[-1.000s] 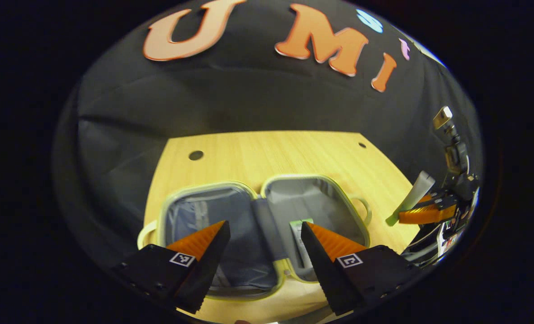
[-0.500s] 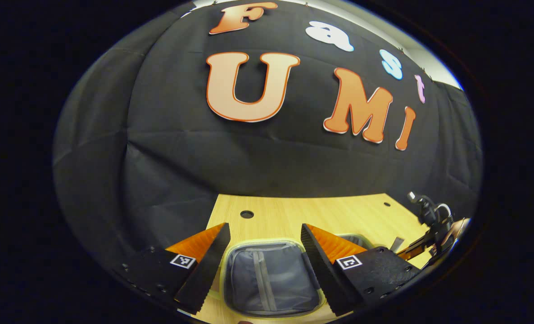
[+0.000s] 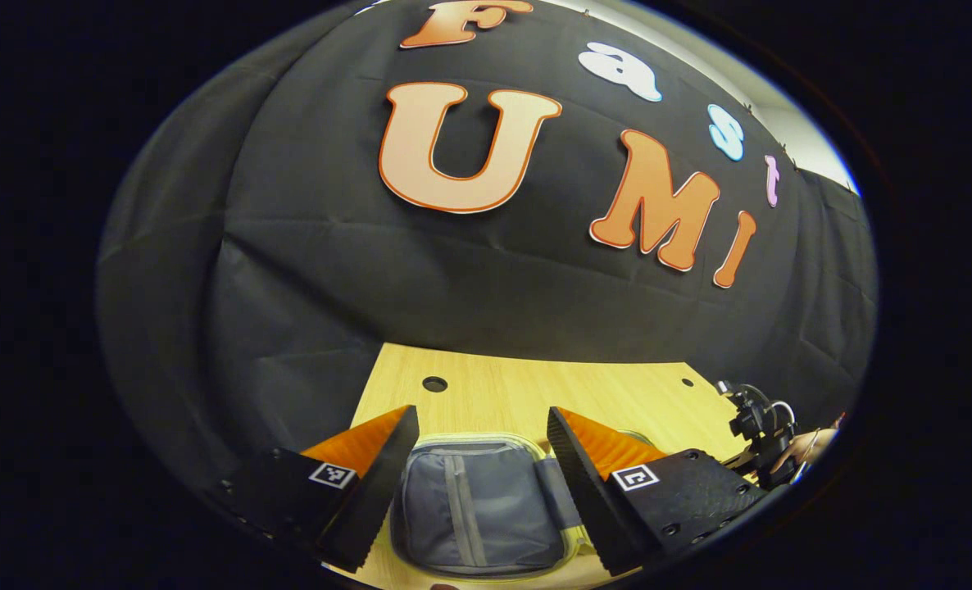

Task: First open the suitcase, pack the skin care products into it, and then close the suitcase.

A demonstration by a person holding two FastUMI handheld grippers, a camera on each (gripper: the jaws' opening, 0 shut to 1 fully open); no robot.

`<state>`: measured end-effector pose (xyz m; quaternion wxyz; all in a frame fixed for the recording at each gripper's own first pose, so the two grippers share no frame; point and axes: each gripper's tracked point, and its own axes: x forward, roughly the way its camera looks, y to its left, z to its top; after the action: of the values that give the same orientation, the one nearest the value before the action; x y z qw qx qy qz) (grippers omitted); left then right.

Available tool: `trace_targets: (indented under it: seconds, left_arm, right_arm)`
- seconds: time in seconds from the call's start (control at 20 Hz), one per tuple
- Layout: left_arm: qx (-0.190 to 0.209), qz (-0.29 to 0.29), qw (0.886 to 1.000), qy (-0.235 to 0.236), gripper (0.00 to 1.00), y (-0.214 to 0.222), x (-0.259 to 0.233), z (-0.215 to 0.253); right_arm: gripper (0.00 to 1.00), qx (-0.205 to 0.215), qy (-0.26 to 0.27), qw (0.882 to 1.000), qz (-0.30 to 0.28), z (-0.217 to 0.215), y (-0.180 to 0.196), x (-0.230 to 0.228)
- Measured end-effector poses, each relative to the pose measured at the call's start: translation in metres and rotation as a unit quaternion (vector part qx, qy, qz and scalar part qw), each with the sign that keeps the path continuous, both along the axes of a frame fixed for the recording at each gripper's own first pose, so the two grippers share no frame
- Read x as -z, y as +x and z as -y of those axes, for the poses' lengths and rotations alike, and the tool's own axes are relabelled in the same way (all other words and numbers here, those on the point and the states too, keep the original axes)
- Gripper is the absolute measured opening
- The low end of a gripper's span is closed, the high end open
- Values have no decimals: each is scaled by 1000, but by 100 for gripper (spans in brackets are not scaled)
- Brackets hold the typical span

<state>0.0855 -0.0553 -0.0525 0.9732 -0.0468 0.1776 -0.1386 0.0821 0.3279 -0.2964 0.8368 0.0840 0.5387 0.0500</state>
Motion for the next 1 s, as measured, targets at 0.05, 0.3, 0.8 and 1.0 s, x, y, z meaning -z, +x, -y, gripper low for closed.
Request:
trace_targets:
  seconds: [0.05, 0.3, 0.8, 1.0]
  left_arm:
    - [-4, 0, 1000, 0, 98, -2, 1, -5]
    - [-20, -16, 999, -28, 97, 0, 21, -33]
    - [-39, -152, 970, -188, 97, 18, 151, -101]
    - [-88, -189, 947, -243, 98, 21, 198, -139]
  right_arm:
    - [42, 3, 7, 1000, 9, -2, 2, -4]
    - [93, 14, 13, 999, 42, -5, 9, -15]
    - [96, 18, 50, 995, 82, -21, 5, -43]
    - [96, 34, 62, 994, 82, -18, 1, -50]
